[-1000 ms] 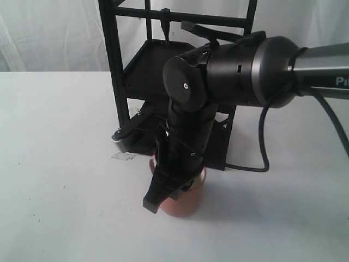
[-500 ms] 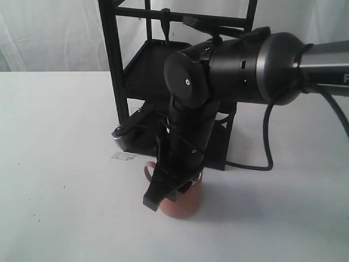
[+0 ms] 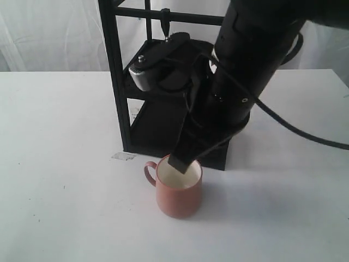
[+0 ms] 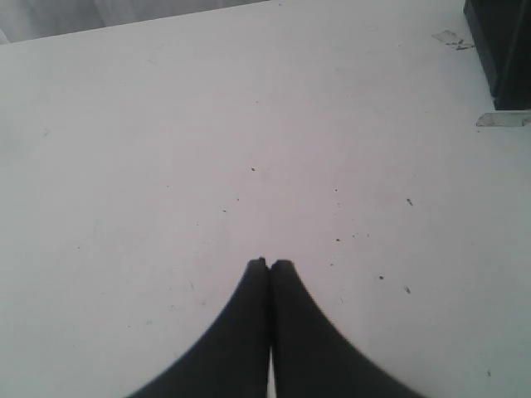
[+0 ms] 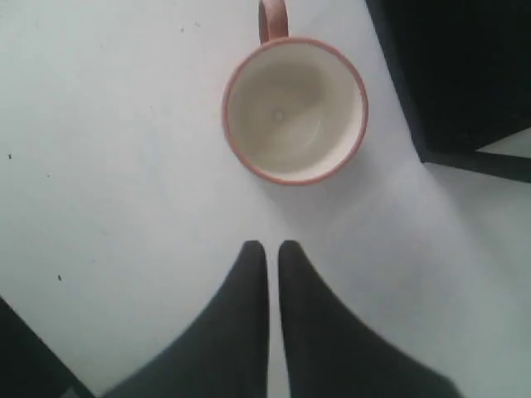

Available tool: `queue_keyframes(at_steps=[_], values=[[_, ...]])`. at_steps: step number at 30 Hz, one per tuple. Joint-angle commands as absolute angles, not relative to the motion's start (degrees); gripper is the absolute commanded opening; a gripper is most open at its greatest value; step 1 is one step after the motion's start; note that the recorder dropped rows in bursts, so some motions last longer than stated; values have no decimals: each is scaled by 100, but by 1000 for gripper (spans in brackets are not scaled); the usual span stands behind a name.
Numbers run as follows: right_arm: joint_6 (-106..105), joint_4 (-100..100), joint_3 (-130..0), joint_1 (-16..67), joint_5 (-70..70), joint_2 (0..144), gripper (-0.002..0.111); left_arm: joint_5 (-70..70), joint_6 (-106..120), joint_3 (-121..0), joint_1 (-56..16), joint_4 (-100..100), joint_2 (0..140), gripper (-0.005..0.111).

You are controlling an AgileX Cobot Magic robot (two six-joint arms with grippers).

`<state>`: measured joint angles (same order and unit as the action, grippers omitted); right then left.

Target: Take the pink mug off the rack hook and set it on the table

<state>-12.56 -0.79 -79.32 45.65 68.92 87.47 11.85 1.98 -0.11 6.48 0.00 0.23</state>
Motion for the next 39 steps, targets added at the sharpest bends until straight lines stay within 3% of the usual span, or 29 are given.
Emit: queue_keyframes(at_steps=[1,4,21,29,39], values=[[-1594,-454,-7520,4560,6996,8540,0,1159,192,0,604,-32,0,0],[-1583,-880,-7142,4209,6996,8463,0,1159,192,0,604,-32,0,0],[-1278,217,-5255,-87,5697,8455,0,1159,192,0,604,-32,0,0],[-809,1414,-4649,-331,4684,7611,0,1159,192,0,604,-32,0,0],[-1075,1683,-3497,-331,3314,4189,0,1159,192,0,604,-32,0,0]])
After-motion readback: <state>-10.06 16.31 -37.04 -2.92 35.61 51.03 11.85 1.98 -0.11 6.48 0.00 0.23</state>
